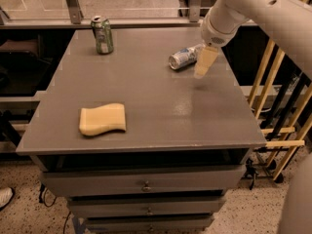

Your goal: Move redbull can near sponge

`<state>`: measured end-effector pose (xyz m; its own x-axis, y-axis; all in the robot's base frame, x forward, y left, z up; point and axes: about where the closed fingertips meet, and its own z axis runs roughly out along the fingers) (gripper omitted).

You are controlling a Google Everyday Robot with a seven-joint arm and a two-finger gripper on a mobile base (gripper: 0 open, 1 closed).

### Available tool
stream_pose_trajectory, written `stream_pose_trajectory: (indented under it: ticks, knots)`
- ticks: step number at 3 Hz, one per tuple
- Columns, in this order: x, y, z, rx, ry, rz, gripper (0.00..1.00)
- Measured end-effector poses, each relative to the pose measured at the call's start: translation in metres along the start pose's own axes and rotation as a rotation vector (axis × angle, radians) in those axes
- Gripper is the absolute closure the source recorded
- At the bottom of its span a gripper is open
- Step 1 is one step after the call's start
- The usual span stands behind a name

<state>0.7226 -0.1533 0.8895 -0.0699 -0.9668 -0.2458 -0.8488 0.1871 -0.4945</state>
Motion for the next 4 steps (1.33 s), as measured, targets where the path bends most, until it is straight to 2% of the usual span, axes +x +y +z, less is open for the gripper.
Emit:
stream_pose_trajectory:
  ticks: [1, 4]
  knots:
    - [-0.0136, -0.0160, 0.0441, -0.029, -0.009, 0.018, 0.00]
    - [-0.0167, -0.0106, 0.0532, -0.095, -0.015, 0.033, 0.00]
